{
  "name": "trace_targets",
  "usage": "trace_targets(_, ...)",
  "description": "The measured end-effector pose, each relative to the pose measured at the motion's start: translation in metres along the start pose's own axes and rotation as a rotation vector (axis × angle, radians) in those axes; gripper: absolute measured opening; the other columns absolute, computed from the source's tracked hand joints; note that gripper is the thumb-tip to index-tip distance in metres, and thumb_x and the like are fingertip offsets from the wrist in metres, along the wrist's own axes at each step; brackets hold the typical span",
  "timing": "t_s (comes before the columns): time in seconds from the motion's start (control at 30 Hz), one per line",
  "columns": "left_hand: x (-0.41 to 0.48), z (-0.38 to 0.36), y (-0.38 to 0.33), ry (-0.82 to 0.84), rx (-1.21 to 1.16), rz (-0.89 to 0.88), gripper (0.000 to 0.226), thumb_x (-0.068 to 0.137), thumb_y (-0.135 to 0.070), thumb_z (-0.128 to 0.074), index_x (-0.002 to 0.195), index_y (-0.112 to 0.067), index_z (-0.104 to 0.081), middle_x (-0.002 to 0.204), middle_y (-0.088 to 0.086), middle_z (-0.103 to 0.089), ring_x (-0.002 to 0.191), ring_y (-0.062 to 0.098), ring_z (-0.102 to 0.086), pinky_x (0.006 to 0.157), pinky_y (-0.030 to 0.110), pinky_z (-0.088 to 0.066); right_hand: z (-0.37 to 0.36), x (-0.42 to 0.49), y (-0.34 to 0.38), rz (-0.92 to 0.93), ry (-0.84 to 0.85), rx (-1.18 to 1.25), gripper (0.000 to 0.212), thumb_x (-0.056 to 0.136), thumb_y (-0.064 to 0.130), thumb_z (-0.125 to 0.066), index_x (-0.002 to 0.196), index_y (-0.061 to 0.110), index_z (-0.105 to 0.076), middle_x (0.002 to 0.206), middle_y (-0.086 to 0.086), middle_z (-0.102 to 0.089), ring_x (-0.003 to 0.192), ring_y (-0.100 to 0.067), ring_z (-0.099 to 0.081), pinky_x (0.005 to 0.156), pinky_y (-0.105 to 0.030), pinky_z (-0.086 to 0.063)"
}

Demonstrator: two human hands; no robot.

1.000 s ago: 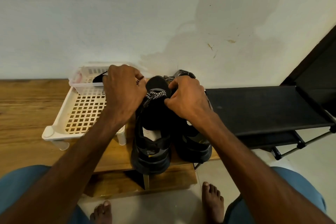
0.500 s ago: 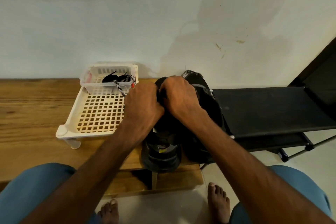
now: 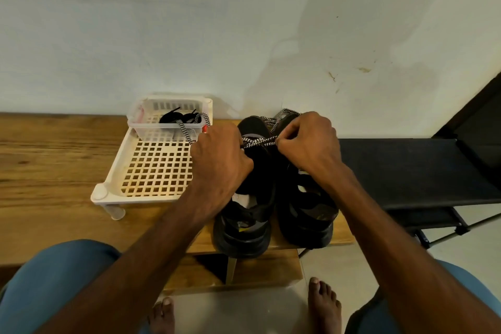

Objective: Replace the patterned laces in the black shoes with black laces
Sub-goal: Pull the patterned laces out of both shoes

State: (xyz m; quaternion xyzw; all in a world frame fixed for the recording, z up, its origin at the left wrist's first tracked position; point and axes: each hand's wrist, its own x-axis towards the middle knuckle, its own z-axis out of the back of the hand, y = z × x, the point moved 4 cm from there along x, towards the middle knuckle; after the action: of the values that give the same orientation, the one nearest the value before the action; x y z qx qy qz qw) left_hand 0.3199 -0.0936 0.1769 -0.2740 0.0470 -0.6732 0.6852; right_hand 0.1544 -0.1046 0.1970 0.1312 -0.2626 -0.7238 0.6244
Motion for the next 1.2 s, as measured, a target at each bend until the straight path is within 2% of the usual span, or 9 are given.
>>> trace_targets(0.13, 0.0, -0.002, 0.005, 0.005, -0.011, -0.031, 0.016, 0.089, -0.028, -0.068, 0.101, -0.022, -0.076, 0.087, 0.0, -0.071, 0.08, 0.021, -0.065, 0.067, 0.031, -0.041, -0.01, -0.01, 0.025, 0.282, 0.036, -0.1, 0.028, 0.083, 0.019, -0.073, 0.111, 0.016, -0.077, 0.119, -0.002, -0.067, 0.112, -0.02, -0.06, 0.095, -0.035, -0.054)
trace_targets(0.3, -0.001, -0.003, 0.007, 0.036, -0.018, -0.061, 0.013, 0.084, -0.022, -0.061, 0.084, -0.019, -0.073, 0.067, -0.003, -0.059, 0.062, 0.017, -0.05, 0.059, 0.03, -0.036, -0.038, -0.016, 0.041, 0.424, 0.079, -0.343, 0.027, 0.096, 0.027, -0.064, 0.116, 0.011, -0.073, 0.138, -0.012, -0.054, 0.133, -0.031, -0.038, 0.107, -0.043, -0.04)
trace_targets(0.57, 0.004, -0.004, 0.011, -0.003, -0.014, -0.032, 0.019, 0.087, -0.029, -0.065, 0.095, -0.018, -0.078, 0.081, 0.006, -0.071, 0.078, 0.027, -0.067, 0.067, 0.035, -0.054, -0.007, 0.004, 0.026, 0.282, -0.035, -0.101, 0.009, 0.08, 0.022, -0.078, 0.082, 0.014, -0.083, 0.104, -0.005, -0.074, 0.101, -0.022, -0.065, 0.085, -0.036, -0.057)
trace_targets(0.67, 0.004, -0.003, 0.01, 0.014, -0.036, -0.022, 0.021, 0.085, -0.028, -0.064, 0.099, -0.02, -0.078, 0.087, 0.004, -0.073, 0.082, 0.027, -0.069, 0.075, 0.041, -0.06, 0.036, 0.003, 0.004, 0.158, -0.309, -0.01, 0.011, 0.081, 0.017, -0.076, 0.074, 0.009, -0.08, 0.089, -0.003, -0.076, 0.076, -0.014, -0.064, 0.064, -0.006, -0.044)
trace_targets(0.73, 0.002, -0.002, 0.009, 0.026, -0.054, -0.025, 0.019, 0.085, -0.028, -0.065, 0.097, -0.021, -0.079, 0.087, 0.002, -0.074, 0.083, 0.025, -0.07, 0.076, 0.042, -0.06, 0.046, 0.001, -0.01, 0.082, -0.341, 0.001, 0.012, 0.085, 0.019, -0.078, 0.076, 0.011, -0.08, 0.089, -0.002, -0.076, 0.073, -0.011, -0.059, 0.058, -0.001, -0.036)
trace_targets(0.83, 0.0, -0.001, 0.007, 0.022, -0.056, -0.042, 0.019, 0.085, -0.028, -0.066, 0.097, -0.022, -0.079, 0.086, 0.001, -0.075, 0.081, 0.024, -0.07, 0.075, 0.041, -0.06, 0.024, 0.003, -0.012, 0.129, -0.213, -0.079, 0.02, 0.088, 0.034, -0.075, 0.092, 0.014, -0.078, 0.097, -0.003, -0.074, 0.097, -0.023, -0.065, 0.083, -0.027, -0.054)
trace_targets(0.9, -0.001, 0.0, 0.007, 0.02, -0.062, -0.048, 0.021, 0.086, -0.03, -0.066, 0.099, -0.024, -0.079, 0.087, 0.002, -0.075, 0.081, 0.024, -0.07, 0.074, 0.041, -0.06, 0.005, -0.003, 0.008, 0.264, -0.12, -0.159, 0.029, 0.086, 0.04, -0.077, 0.104, 0.016, -0.076, 0.114, -0.005, -0.069, 0.115, -0.028, -0.057, 0.094, -0.042, -0.052)
trace_targets(1.0, -0.001, 0.001, 0.007, 0.033, -0.066, -0.055, 0.019, 0.083, -0.032, -0.062, 0.091, -0.025, -0.078, 0.078, -0.001, -0.071, 0.073, 0.021, -0.067, 0.067, 0.038, -0.058, -0.023, -0.017, 0.038, 0.418, 0.019, -0.303, 0.03, 0.089, 0.029, -0.074, 0.118, 0.019, -0.074, 0.147, -0.011, -0.05, 0.14, -0.031, -0.036, 0.11, -0.047, -0.039)
trace_targets(1.2, 0.0, 0.005, 0.009, 0.048, -0.112, -0.066, 0.016, 0.083, -0.025, -0.066, 0.086, -0.021, -0.08, 0.068, -0.002, -0.071, 0.063, 0.017, -0.065, 0.064, 0.033, -0.058, -0.042, -0.01, 0.04, 0.36, 0.088, -0.36, 0.022, 0.094, 0.022, -0.067, 0.113, 0.013, -0.074, 0.143, -0.01, -0.051, 0.137, -0.03, -0.036, 0.106, -0.046, -0.038)
